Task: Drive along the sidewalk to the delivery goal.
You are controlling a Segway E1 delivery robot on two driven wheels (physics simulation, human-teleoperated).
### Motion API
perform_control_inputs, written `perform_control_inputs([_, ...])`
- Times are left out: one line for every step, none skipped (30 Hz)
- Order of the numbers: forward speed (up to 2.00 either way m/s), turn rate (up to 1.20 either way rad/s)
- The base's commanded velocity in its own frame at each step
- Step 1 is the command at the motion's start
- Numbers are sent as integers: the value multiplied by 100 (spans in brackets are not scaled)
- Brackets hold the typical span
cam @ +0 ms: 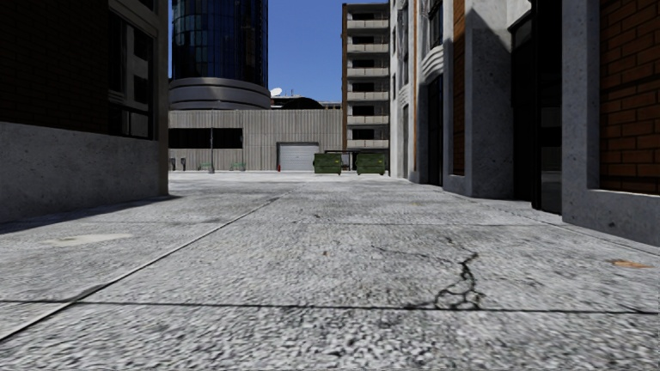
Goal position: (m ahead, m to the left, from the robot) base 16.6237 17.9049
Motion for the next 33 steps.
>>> perform_control_inputs([200, 0])
perform_control_inputs([200, 0])
perform_control_inputs([200, 0])
perform_control_inputs([200, 0])
perform_control_inputs([200, 0])
perform_control_inputs([200, 0])
perform_control_inputs([200, 0])
perform_control_inputs([200, 0])
perform_control_inputs([200, 0])
perform_control_inputs([200, 0])
perform_control_inputs([200, 0])
perform_control_inputs([200, 0])
perform_control_inputs([200, 0])
perform_control_inputs([200, 0])
perform_control_inputs([200, 0])
perform_control_inputs([200, 0])
perform_control_inputs([200, 0])
perform_control_inputs([200, 0])
perform_control_inputs([200, 0])
perform_control_inputs([200, 0])
perform_control_inputs([200, 0])
perform_control_inputs([200, 0])
perform_control_inputs([200, 0])
perform_control_inputs([200, 0])
perform_control_inputs([200, 0])
perform_control_inputs([200, 0])
perform_control_inputs([200, 0])
perform_control_inputs([200, 0])
perform_control_inputs([200, 0])
perform_control_inputs([200, 0])
perform_control_inputs([200, 0])
perform_control_inputs([200, 0])
perform_control_inputs([200, 0])
